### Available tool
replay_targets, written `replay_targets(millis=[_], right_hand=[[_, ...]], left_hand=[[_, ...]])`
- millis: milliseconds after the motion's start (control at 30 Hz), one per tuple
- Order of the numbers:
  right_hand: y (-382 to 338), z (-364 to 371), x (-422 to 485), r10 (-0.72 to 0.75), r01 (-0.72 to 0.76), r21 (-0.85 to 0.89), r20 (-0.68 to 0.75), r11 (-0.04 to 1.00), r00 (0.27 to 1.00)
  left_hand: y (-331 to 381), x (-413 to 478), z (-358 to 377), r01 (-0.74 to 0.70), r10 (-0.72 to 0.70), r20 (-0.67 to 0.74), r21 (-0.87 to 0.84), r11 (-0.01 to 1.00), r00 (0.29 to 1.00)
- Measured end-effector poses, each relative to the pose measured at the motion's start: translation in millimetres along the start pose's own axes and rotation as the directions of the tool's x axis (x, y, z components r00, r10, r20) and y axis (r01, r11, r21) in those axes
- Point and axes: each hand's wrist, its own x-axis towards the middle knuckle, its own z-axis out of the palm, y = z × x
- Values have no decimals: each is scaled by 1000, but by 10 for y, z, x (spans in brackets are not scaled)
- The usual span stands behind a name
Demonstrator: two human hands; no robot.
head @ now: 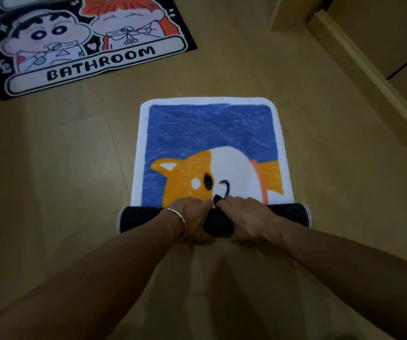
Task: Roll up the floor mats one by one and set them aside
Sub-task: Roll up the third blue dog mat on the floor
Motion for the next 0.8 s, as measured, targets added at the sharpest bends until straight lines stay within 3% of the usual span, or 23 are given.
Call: replay_targets(millis=[100,233,300,467,533,667,800], right_hand=[[-48,81,-8,39,-40,-38,-13,998,999],[6,-85,93,69,-87,109,155,990,985],[7,-132,122,77,-99,114,186,988,980],[-119,12,-13,52,-63,-117,-95,991,994],[-102,-8,2,85,-96,-107,-101,990,991],[-33,-150,101,97,-97,77,5,992,995],[-55,-67,62,86,-97,-76,-133,992,987]], left_hand=[[15,-18,19,-4,6,-38,54,999,999],[83,-90,91,-14,60,-159,273,962,986],[80,-86,97,14,24,-146,254,967,989],[-28,63,-37,22,-22,16,20,1000,1000],[-37,51,-57,14,-13,-37,43,999,999],[8,-38,37,66,-38,-156,180,981,987],[-56,51,-58,81,-79,-48,35,996,996]])
